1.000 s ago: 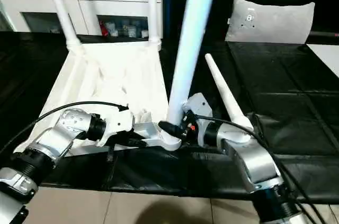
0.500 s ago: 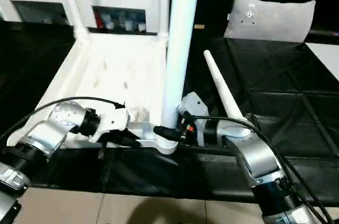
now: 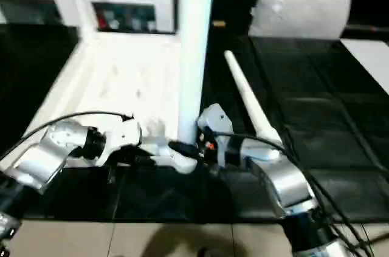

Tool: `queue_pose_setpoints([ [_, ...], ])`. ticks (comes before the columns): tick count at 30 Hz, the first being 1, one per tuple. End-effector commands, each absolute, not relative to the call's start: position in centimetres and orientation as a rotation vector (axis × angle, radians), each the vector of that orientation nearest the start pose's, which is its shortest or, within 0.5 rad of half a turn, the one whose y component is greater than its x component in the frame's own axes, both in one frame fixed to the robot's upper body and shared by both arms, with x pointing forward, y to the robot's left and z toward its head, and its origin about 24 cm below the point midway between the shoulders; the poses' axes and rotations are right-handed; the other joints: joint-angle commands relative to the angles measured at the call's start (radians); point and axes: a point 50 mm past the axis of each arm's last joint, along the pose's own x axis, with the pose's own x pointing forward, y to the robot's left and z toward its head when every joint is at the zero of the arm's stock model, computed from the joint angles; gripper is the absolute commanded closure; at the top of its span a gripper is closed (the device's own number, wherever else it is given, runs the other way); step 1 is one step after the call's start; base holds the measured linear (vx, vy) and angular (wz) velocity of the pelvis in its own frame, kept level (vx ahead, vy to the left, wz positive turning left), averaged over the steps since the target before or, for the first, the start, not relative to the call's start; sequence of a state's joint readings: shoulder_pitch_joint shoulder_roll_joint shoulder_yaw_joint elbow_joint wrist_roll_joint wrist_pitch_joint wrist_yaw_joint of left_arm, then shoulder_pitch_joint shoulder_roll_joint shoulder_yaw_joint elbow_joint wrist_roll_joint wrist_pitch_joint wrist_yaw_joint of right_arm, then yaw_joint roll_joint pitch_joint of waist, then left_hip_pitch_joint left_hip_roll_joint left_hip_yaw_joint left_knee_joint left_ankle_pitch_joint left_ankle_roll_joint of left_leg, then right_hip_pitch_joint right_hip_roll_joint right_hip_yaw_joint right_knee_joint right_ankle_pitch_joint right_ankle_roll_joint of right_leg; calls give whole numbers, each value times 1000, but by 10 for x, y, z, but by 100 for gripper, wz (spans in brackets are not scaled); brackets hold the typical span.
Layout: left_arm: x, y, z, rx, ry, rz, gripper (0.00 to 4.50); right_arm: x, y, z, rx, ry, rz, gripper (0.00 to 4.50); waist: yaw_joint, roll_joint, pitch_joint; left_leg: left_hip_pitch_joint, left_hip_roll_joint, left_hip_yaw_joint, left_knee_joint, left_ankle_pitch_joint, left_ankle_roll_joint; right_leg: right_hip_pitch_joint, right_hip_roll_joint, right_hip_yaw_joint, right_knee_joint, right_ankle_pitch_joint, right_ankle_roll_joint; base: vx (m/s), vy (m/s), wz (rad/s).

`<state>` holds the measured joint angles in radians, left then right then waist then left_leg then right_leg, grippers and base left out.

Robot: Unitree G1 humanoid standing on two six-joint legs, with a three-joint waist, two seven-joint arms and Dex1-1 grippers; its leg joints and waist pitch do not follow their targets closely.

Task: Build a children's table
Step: Insert table leg to table base

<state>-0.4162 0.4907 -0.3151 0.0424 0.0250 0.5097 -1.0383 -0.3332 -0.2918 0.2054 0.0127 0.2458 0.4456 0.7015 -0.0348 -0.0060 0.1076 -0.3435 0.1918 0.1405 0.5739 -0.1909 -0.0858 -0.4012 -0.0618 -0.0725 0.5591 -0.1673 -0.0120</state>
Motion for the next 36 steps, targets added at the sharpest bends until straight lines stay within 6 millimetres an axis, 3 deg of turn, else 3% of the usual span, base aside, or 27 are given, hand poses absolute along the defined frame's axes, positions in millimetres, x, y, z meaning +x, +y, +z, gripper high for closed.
queue_pose_setpoints([
  [1, 288, 132, 93, 444, 432, -1038, 450, 282, -124, 28, -51, 524, 784, 260, -6, 15, -21, -5, 22, -31, -91, -534, -15, 24, -70, 18, -101, -713, -51, 0, 0, 0],
  [3, 286, 126, 95, 442, 427, -1024, 450, 287, -125, 28, -40, 520, 728, 260, -18, 12, -27, -11, 24, -28, -92, -500, -4, 27, -70, 24, -96, -634, -79, 0, 0, 0],
  [4, 285, 118, 97, 443, 420, -1015, 450, 292, -125, 28, -30, 516, 676, 260, -24, 14, -24, -14, 24, -24, -93, -481, 4, 24, -69, 29, -94, -595, -101, 0, 0, 0],
  [6, 284, 110, 101, 443, 413, -1008, 450, 297, -125, 28, -24, 511, 633, 260, -29, 8, -28, -8, 23, -16, -89, -464, 9, 22, -68, 34, -93, -573, -119, 0, 0, 0],
  [8, 281, 98, 107, 436, 412, -994, 450, 302, -122, 29, -1, 507, 607, 260, -29, 10, -30, -9, 25, -14, -88, -451, 10, 23, -70, 37, -92, -566, -126, 0, 0, 0],
  [13, 281, 99, 108, 463, 421, -970, 450, 301, -114, 30, 33, 514, 636, 260, -29, 6, -35, -12, 23, -9, -86, -408, 23, 25, -69, 41, -90, -533, -134, 0, 0, 0],
  [17, 284, 105, 106, 476, 439, -939, 450, 300, -112, 24, -4, 539, 655, 260, -21, 8, -45, -13, 25, 1, -84, -334, 33, 31, -66, 45, -81, -424, -172, 0, 0, 0],
  [21, 285, 107, 105, 470, 442, -921, 450, 302, -111, 23, 15, 536, 654, 260, -9, 7, -50, -14, 24, 7, -81, -269, 42, 37, -65, 48, -74, -375, -189, 0, 0, 0],
  [23, 285, 108, 105, 474, 443, -916, 450, 303, -110, 24, 3, 528, 655, 204, 0, 8, -54, -12, 26, 9, -80, -252, 43, 38, -65, 47, -72, -368, -194, 0, 0, 0],
  [25, 286, 109, 104, 480, 443, -910, 450, 305, -110, 25, -17, 516, 661, 204, 4, 8, -57, -11, 26, 11, -78, -242, 42, 38, -66, 47, -73, -362, -200, 0, 0, 0],
  [26, 286, 110, 103, 482, 442, -907, 450, 305, -110, 26, -23, 509, 665, 172, 5, 4, -63, -16, 24, 11, -75, -221, 40, 45, -65, 48, -67, -345, -199, 0, 0, 0],
  [28, 287, 111, 103, 483, 442, -902, 450, 305, -110, 26, -30, 505, 673, 158, 13, 5, -61, -16, 25, 13, -73, -203, 44, 41, -63, 51, -64, -326, -201, 0, 0, 0],
  [30, 289, 114, 103, 491, 440, -890, 450, 304, -111, 26, -36, 495, 680, 139, 23, 2, -69, -15, 25, 16, -69, -169, 45, 45, -63, 51, -57, -293, -207, 0, 0, 0],
  [32, 289, 116, 103, 494, 439, -884, 450, 303, -111, 27, -36, 487, 685, 118, 25, 3, -69, -16, 26, 17, -70, -155, 46, 45, -61, 51, -53, -265, -215, 0, 0, 0],
  [34, 290, 120, 102, 504, 439, -875, 450, 299, -112, 28, -10, 473, 693, 160, 27, 8, -73, -15, 24, 17, -67, -148, 46, 48, -61, 51, -52, -248, -225, 0, 0, 0],
  [36, 290, 122, 102, 507, 439, -870, 450, 299, -112, 28, 18, 466, 678, 150, 28, 5, -73, -18, 24, 18, -67, -136, 49, 50, -60, 50, -49, -232, -223, 0, 0, 0],
])
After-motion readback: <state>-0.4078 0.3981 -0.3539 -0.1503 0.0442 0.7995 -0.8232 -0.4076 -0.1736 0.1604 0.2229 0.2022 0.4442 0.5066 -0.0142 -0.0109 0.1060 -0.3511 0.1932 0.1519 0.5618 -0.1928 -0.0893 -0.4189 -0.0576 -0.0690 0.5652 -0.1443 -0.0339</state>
